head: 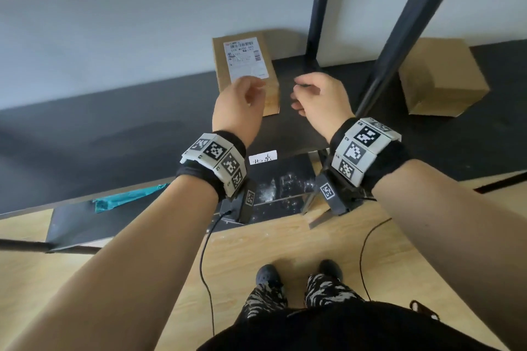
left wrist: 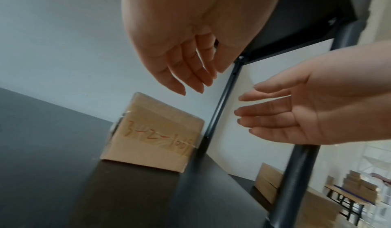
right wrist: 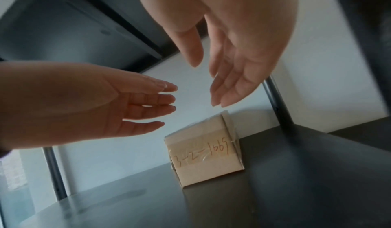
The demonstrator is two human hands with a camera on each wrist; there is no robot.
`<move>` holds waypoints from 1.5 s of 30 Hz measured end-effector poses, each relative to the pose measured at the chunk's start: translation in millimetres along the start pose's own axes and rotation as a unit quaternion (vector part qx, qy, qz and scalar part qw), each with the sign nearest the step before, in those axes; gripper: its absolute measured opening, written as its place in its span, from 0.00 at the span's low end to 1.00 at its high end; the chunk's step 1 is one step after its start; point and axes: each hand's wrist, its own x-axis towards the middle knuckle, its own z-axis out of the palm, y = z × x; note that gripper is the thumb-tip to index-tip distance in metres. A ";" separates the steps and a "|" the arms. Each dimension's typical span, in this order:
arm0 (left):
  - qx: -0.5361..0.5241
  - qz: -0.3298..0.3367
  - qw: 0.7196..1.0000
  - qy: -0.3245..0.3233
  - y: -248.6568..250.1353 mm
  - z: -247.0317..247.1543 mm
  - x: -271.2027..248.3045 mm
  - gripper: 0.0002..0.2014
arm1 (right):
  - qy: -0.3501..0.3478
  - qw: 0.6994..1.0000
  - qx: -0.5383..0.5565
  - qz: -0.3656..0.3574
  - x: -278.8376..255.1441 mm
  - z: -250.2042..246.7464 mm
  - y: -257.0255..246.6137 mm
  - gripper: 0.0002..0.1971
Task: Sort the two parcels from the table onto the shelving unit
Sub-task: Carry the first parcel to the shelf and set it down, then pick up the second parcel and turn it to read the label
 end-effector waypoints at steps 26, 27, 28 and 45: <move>-0.077 -0.018 0.986 -0.145 221.1 296.6 -40.9 0.11 | 0.103 0.990 0.057 0.078 10.9 -379.1 163.7 0.12; -0.067 -0.016 0.987 -0.142 223.4 302.1 -34.1 0.11 | 0.102 0.990 0.056 0.079 19.1 -381.7 167.1 0.12; -0.056 -0.016 0.989 -0.139 224.7 308.2 -26.2 0.12 | 0.101 0.990 0.055 0.080 28.2 -384.2 169.8 0.12; 0.041 -0.233 0.946 -0.221 194.7 397.0 87.6 0.28 | -0.122 0.967 -0.032 0.221 183.0 -351.5 233.0 0.43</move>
